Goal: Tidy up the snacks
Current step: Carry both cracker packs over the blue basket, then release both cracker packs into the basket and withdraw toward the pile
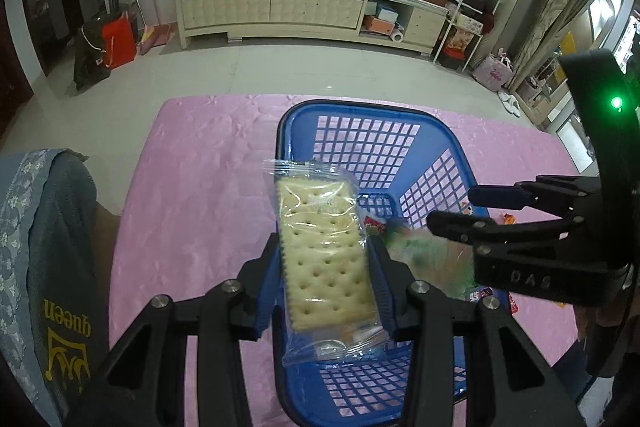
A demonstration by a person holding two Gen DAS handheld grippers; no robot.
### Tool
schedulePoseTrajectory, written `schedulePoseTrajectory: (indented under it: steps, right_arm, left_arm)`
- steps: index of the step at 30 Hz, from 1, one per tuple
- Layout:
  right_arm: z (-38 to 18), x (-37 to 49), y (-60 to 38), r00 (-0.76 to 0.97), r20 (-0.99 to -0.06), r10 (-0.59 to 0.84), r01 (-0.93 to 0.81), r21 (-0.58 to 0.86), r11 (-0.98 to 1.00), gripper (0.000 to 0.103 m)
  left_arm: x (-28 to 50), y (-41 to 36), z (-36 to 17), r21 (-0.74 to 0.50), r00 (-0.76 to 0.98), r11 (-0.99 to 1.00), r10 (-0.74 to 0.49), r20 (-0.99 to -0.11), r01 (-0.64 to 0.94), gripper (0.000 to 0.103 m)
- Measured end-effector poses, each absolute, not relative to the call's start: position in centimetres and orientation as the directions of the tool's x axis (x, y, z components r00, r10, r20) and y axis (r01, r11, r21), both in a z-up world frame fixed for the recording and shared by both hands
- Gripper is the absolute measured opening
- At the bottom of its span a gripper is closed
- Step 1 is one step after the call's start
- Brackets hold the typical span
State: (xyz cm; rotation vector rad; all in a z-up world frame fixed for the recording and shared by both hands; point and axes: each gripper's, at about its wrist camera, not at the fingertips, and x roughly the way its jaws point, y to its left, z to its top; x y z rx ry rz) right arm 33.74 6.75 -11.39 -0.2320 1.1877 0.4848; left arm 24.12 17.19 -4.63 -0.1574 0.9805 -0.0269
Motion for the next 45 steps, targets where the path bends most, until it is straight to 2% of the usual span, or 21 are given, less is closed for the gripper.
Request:
schedulePoseTrajectory:
  steps: [1,2,4,11,16,32,33,34,36,45]
  right_arm:
    - [-11.3,33.7,6.6,0.288,-0.927,0.240,-0.474,0.080,0.877,0.064]
    - [-11.2,33.7,6.4,0.289,-0.926,0.241,-0.471,0.081,0.878,0.075]
    - [-10.8,33.5,5.9,0.314,-0.919,0.240,-0.460,0.074,0.885,0.085]
    - [-10.0,33.2,3.4,0.367,-0.899,0.239,-0.424,0.066,0.903,0.101]
    - [-10.5,33.1,1.7,0.394,-0.897,0.199,-0.400,0.028,0.916,0.103]
    - [-12.9,34.7,-1.9,0.369,-0.907,0.204,-0.351,0.067,0.934,0.103]
    - [-12.9,34.8,-2.1,0.371,-0.906,0.203,-0.348,0.067,0.935,0.103]
    - [-12.9,34.7,-2.2,0.375,-0.905,0.202,-0.345,0.066,0.936,0.103]
    - [-12.9,34.7,-2.5,0.381,-0.904,0.196,-0.338,0.061,0.939,0.103]
    - [-11.4,33.7,-4.4,0.388,-0.898,0.210,-0.322,0.082,0.943,0.103]
  left_arm:
    - [24.1,17.1,-4.6,-0.146,0.556,0.988,-0.094,-0.826,-0.050,0.039]
    - [24.1,17.1,-4.7,-0.146,0.554,0.988,-0.094,-0.827,-0.050,0.039]
    - [24.0,16.9,-4.6,-0.144,0.555,0.988,-0.094,-0.827,-0.048,0.039]
    - [24.6,15.8,-4.7,-0.152,0.546,0.988,-0.117,-0.830,-0.019,0.039]
    - [25.3,14.3,-5.3,-0.156,0.534,0.988,-0.134,-0.834,0.004,0.039]
    - [28.9,11.1,-8.9,-0.172,0.471,0.983,-0.182,-0.863,0.064,0.040]
    - [29.0,11.1,-8.9,-0.164,0.472,0.985,-0.173,-0.864,0.060,0.044]
    - [29.1,11.2,-8.9,-0.156,0.472,0.986,-0.165,-0.866,0.058,0.054]
    - [29.0,11.3,-8.9,-0.150,0.479,0.987,-0.159,-0.863,0.058,0.060]
    - [26.4,10.8,-6.3,-0.131,0.523,0.988,-0.157,-0.838,0.086,0.067]
